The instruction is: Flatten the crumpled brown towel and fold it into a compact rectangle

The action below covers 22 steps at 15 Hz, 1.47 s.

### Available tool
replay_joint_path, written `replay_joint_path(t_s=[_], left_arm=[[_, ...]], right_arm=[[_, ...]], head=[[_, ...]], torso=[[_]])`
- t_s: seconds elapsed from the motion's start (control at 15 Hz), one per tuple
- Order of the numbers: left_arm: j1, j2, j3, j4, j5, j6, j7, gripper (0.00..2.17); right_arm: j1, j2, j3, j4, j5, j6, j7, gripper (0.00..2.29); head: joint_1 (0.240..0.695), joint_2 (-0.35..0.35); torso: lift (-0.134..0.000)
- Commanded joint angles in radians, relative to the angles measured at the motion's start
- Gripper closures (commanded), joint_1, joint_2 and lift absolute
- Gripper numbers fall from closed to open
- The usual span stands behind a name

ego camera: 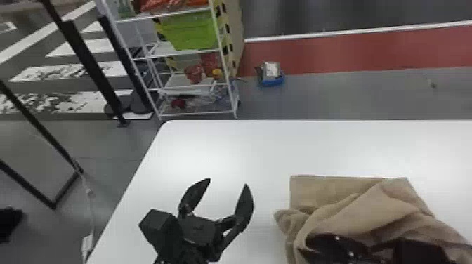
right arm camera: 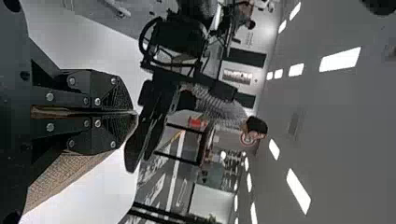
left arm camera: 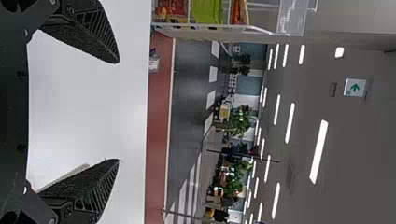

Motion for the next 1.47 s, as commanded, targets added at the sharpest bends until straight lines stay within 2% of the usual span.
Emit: replay_joint_path(t_s=[0.0, 0.13, 0.33, 0.47, 0.6, 0.67, 0.8, 0.87, 0.93, 1.07, 1.13, 1.27, 1.4], left_arm=[[0.001, -0.003, 0.001, 0.000, 0.000, 0.000, 0.000, 0.14], [0.004, -0.003, 0.002, -0.005, 0.000, 0.000, 0.000, 0.14], [0.004, -0.003, -0.001, -0.008, 0.000, 0.000, 0.000, 0.14], [0.006, -0.003, -0.002, -0.008, 0.000, 0.000, 0.000, 0.14], [0.014, -0.003, -0.001, -0.014, -0.002, 0.000, 0.000, 0.14], [0.018, -0.003, 0.002, -0.017, -0.002, 0.000, 0.000, 0.14], [0.018, -0.003, 0.004, -0.017, -0.002, -0.003, 0.000, 0.14], [0.017, -0.003, 0.004, -0.015, -0.002, -0.003, 0.000, 0.14], [0.012, -0.003, 0.004, -0.011, -0.002, 0.000, 0.000, 0.14], [0.001, -0.003, 0.004, -0.003, -0.002, 0.000, 0.000, 0.14], [-0.002, -0.003, 0.004, 0.003, -0.002, 0.000, 0.000, 0.14], [-0.005, -0.003, 0.004, 0.006, -0.002, 0.000, 0.000, 0.14], [-0.006, -0.003, 0.004, 0.008, -0.002, 0.000, 0.000, 0.14]], right_arm=[[0.001, -0.004, 0.024, 0.000, -0.002, -0.030, 0.004, 1.08], [-0.001, -0.001, 0.016, 0.006, -0.037, -0.046, -0.016, 1.08], [-0.033, 0.005, -0.005, 0.067, -0.143, -0.089, -0.145, 1.08], [-0.070, 0.022, -0.027, 0.110, -0.237, -0.101, -0.245, 1.08], [-0.081, 0.025, -0.050, 0.126, -0.321, -0.214, -0.414, 1.08], [-0.079, 0.027, -0.070, 0.126, -0.347, -0.248, -0.475, 1.08], [-0.070, 0.036, -0.136, 0.126, -0.381, -0.267, -0.516, 1.08], [-0.067, 0.037, -0.168, 0.130, -0.389, -0.257, -0.506, 1.08], [-0.065, 0.037, -0.208, 0.139, -0.395, -0.233, -0.452, 1.08], [-0.065, 0.037, -0.306, 0.159, -0.407, -0.230, -0.280, 1.08], [-0.071, 0.037, -0.350, 0.176, -0.419, -0.230, -0.242, 1.08], [-0.113, 0.019, -0.459, 0.250, -0.425, -0.217, -0.205, 1.08], [-0.160, -0.007, -0.544, 0.340, -0.438, -0.217, -0.205, 1.08]], head=[[0.695, 0.278], [0.695, 0.293], [0.695, 0.283], [0.695, 0.256], [0.695, 0.197], [0.695, 0.174], [0.695, 0.121], [0.695, 0.093], [0.695, 0.051], [0.695, 0.023], [0.695, 0.015], [0.695, -0.012], [0.695, -0.094]], torso=[[-0.124], [-0.124], [-0.124], [-0.124], [-0.124], [-0.124], [-0.124], [-0.124], [-0.124], [-0.124], [-0.124], [-0.124], [-0.124]])
